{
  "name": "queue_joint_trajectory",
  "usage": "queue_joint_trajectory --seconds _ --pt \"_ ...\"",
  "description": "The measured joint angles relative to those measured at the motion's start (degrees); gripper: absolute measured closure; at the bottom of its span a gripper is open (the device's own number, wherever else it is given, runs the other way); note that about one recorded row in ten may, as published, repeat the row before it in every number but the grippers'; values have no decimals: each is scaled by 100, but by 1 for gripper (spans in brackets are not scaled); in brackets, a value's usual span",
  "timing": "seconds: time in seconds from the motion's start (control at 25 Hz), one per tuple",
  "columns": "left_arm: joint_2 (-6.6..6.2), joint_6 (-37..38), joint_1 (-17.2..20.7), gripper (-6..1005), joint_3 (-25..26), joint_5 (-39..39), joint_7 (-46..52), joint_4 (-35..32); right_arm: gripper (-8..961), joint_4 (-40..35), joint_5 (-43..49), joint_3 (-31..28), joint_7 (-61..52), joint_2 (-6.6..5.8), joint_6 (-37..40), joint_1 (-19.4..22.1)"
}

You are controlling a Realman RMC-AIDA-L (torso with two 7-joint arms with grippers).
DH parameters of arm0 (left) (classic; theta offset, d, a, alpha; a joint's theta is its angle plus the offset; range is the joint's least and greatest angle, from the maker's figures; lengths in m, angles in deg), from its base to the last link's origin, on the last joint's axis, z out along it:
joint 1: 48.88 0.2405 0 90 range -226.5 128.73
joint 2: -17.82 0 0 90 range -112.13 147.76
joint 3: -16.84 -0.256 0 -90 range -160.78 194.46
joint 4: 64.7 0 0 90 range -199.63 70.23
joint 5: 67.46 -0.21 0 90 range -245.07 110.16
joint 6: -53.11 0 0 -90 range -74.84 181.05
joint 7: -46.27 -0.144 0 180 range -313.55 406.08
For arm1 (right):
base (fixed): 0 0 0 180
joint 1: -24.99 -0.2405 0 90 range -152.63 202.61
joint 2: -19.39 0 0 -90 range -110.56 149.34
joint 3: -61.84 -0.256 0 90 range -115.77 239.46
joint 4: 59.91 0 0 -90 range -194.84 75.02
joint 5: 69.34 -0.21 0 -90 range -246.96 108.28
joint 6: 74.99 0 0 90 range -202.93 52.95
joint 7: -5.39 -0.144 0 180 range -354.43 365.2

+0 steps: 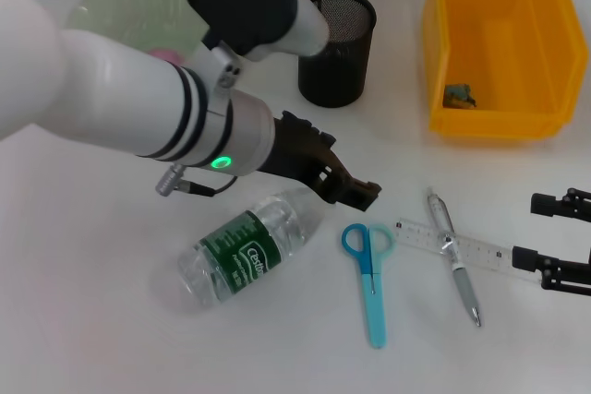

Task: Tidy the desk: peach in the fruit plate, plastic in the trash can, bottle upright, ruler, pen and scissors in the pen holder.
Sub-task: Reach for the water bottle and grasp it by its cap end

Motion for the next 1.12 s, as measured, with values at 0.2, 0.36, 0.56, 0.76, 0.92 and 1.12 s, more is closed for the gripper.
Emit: queue_joint_trajectory --seconds 0.2,0.36,0.56,0.76,0.92,1.12 --pt "1 -179 -293 174 -196 -34 48 453 185 4 0 -3 4 24 3 -4" --pt "1 -309 -367 180 -241 -48 31 636 185 46 0 -5 5 26 4 -29" --pt "0 -647 -657 188 -287 -94 -44 1406 185 124 0 18 7 27 -28 -67" --pt "0 -666 -698 196 -304 -97 -67 1567 185 127 0 2 9 27 -26 -74" --pt "0 -655 -728 202 -315 -79 -318 1662 185 128 -1 -2 8 27 -34 -79" --pt "1 -592 -783 286 -302 -89 -433 1660 185 139 -2 -6 -2 27 -47 -94"
